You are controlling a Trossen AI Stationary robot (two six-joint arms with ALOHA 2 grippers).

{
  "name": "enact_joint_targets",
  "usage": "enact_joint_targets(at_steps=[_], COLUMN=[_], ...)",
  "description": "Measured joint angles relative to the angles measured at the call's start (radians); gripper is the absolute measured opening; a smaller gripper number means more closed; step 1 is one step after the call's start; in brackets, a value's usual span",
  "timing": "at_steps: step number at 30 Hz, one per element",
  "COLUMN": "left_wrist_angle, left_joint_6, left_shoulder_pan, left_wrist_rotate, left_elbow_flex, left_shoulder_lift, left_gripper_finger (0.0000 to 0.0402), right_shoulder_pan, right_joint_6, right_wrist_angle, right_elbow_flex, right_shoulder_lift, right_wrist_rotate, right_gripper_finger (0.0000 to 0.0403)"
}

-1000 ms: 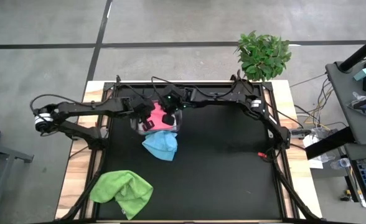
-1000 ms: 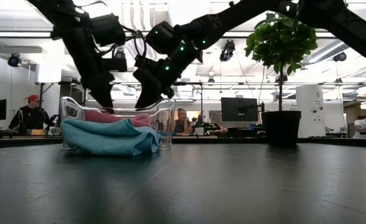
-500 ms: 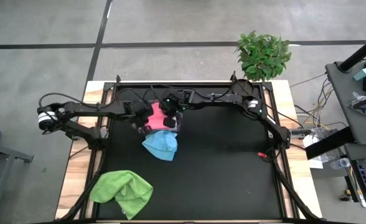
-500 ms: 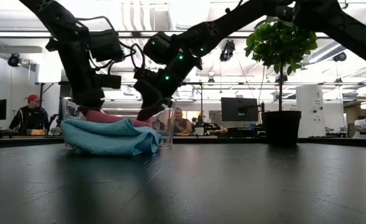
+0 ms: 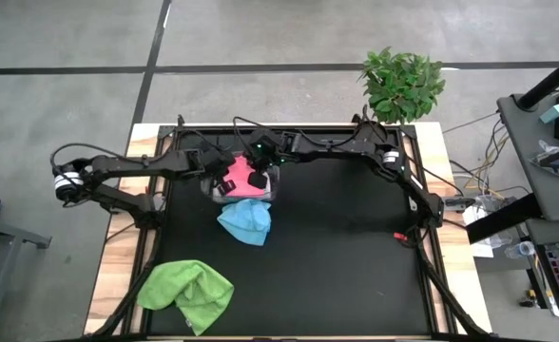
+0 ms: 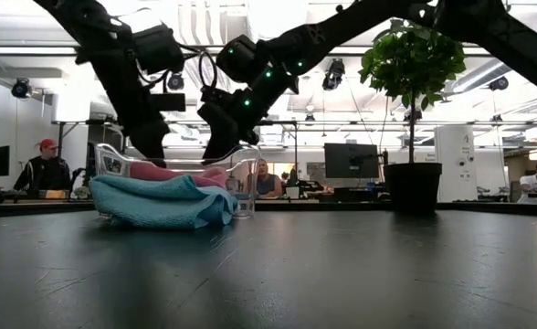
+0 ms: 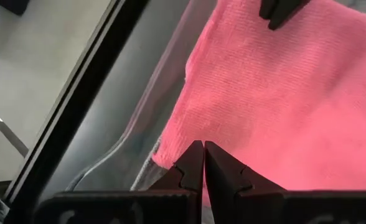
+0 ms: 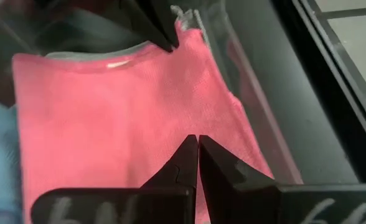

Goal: Fold microfiber towels
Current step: Put the pink microfiber cloth into the transparent bin

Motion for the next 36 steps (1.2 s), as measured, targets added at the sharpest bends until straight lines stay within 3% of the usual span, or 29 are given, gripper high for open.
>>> enact_joint_targets(at_steps=[16,27,30,36], left_wrist_angle=[0.063,-0.056,-0.08,-0.066], left_joint_6=[-0.007,0.016,0.015,0.01], left_shoulder_pan=[0.021,0.014,0.003,-0.006], left_wrist_rotate=[-0.045,-0.045,0.018,0.278], left_elbow_flex=[-0.026,0.035,0.033,-0.012], left_shoulder_lift=[0.124,0.005,-0.049,-0.124], left_gripper_finger=[0.0,0.0,0.0,0.0], right_shoulder_pan=[-0.023,-0.022,-0.012,0.026], right_joint_6=[-0.005,-0.021,-0.021,-0.021], right_wrist_angle=[-0.033,-0.099,-0.112,-0.112], right_elbow_flex=[-0.002,0.0,0.0,-0.002], right_shoulder_lift=[0.03,-0.011,-0.029,-0.026], right_wrist_rotate=[0.029,0.053,0.055,0.049], right_gripper_finger=[0.0008,0.0008,0.0008,0.0008])
